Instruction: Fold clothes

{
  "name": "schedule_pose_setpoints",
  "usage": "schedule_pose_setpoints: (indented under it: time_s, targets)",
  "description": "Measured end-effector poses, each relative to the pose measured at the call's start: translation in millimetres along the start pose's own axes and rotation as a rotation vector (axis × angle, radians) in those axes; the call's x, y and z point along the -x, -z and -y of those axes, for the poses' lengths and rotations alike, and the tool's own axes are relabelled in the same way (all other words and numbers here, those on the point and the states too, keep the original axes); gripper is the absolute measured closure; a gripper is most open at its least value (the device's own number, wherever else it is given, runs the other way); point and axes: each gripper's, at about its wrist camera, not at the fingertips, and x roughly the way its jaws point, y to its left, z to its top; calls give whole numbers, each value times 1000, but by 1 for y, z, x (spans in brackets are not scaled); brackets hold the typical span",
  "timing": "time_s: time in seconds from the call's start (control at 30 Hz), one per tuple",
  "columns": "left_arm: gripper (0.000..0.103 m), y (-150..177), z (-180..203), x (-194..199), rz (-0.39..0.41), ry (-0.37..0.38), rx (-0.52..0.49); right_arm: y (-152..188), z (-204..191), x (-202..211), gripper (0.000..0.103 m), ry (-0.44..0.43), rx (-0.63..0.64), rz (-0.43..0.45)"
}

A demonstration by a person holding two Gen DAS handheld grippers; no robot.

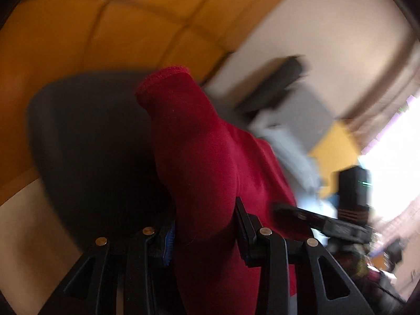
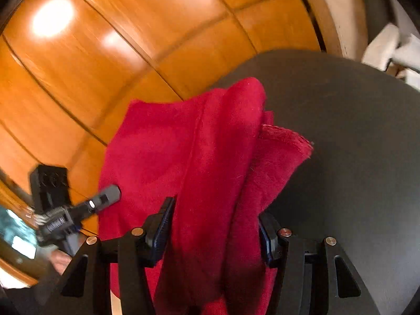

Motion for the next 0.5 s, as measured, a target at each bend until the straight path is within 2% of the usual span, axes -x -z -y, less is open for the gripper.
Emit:
schedule_pose_setpoints:
  time_s: [0.07, 0.1, 0.2, 0.23, 0.4, 0.5]
  targets:
    - [59, -3, -21, -17, -28, -40, 42, -1, 2, -10, 34, 38, 10, -12]
    - [58, -4, -20, -16, -26, -36, 41, -2, 3, -15, 24, 56, 16, -17]
    - [55, -3, -8, -8, -11, -93, -8, -3, 6, -30, 23, 113, 31, -35]
    - [55, -2, -3, -4, -4, -118, -28, -2, 1, -19, 23, 140, 58, -14]
    - [57, -13, 7, 37, 136, -202, -136, 21, -49, -5, 23, 99, 246, -35]
    - [57, -23, 24, 38, 164, -193, -217, 35, -80, 2, 23, 70, 359, -51]
